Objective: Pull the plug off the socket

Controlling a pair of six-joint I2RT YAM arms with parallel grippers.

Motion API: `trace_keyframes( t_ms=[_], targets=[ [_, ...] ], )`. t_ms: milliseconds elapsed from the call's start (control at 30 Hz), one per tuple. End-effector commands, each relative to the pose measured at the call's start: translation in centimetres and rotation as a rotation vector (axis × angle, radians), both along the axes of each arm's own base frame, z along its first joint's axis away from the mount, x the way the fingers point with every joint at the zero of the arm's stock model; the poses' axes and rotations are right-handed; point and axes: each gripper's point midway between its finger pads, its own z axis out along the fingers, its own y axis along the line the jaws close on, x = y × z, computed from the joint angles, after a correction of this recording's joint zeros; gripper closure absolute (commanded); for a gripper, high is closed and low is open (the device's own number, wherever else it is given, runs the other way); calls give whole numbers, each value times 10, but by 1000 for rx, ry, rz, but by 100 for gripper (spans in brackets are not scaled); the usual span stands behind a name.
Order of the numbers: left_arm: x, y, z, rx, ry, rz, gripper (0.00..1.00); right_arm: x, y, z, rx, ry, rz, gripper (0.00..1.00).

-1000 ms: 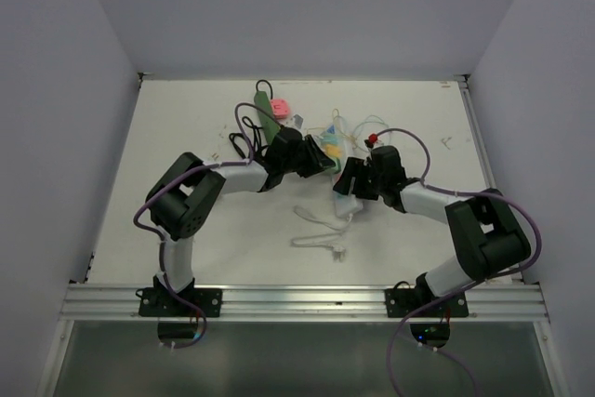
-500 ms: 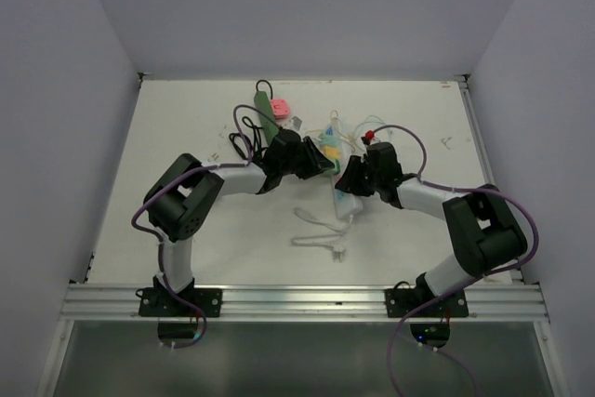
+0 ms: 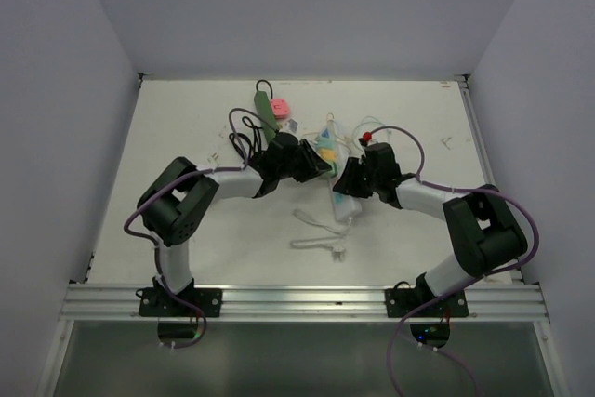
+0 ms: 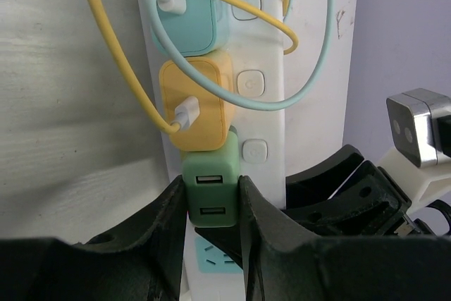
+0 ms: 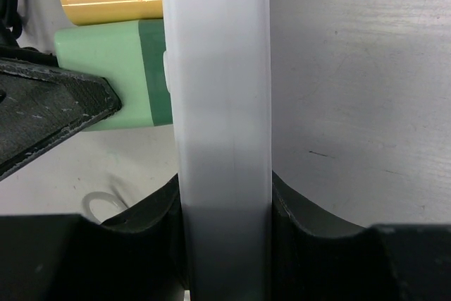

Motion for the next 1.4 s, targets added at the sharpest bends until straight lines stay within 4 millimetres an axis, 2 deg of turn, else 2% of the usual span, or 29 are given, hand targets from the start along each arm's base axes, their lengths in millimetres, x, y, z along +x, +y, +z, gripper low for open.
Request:
trace_keyframes(
  t_ms=[0,300,433,467,567,600,667,700,733,767,800,833,867,933,1000,1033,1067,1167,1267,1333,1367],
  targets=[
    [-7,-3,59,-99,-82,-20,100,-20,-71,-49,-272,164,-212,100],
    [-11,13,82,-147,-98,19,100,-20,-72,-48,-268,172,-224,100],
    [-19,19,81,-152,-91,14,100,-20,-70,-48,-265,170,-215,100],
    [-23,20,87,-164,-95,0,100,-19,-69,-48,-259,160,-205,100],
    [-29,38,79,-132,-93,20,100,-19,-58,-46,-205,144,-163,100],
    [-28,49,86,-128,-114,39,100,-18,-58,-45,-196,135,-164,100],
    [-34,70,68,-63,-101,66,100,-20,-47,-40,-144,124,-125,100],
    [-31,85,74,-63,-117,94,100,-21,-45,-40,-138,123,-110,100],
    [-40,99,56,-36,-87,109,100,-22,-42,-38,-122,125,-95,100],
    [-44,109,62,-49,-102,119,100,-23,-41,-38,-117,126,-85,100],
    [-42,126,57,-44,-96,157,100,-24,-40,-37,-113,123,-77,100],
    [-51,140,40,-12,-77,173,100,-25,-39,-36,-108,125,-71,100],
    [-55,151,40,2,-90,191,100,-25,-37,-35,-101,124,-60,100],
    [-59,177,21,78,-81,220,100,-22,-34,-33,-85,104,-52,100],
    [-63,196,12,96,-60,246,100,-22,-31,-31,-69,95,-37,100],
    [-70,204,-1,106,-40,248,100,-22,-29,-30,-62,93,-30,100],
    [-73,206,-2,90,-40,243,100,-22,-27,-28,-52,88,-23,100],
    [-71,233,-19,105,-9,295,100,-21,-25,-25,-44,80,-12,100],
    [-72,239,-27,119,8,285,99,-19,-23,-21,-40,72,-3,100],
    [-71,244,-31,129,15,292,96,-20,-22,-17,-36,65,4,100],
    [-72,247,-33,134,19,298,91,-19,-22,-16,-35,62,4,100]
  ],
)
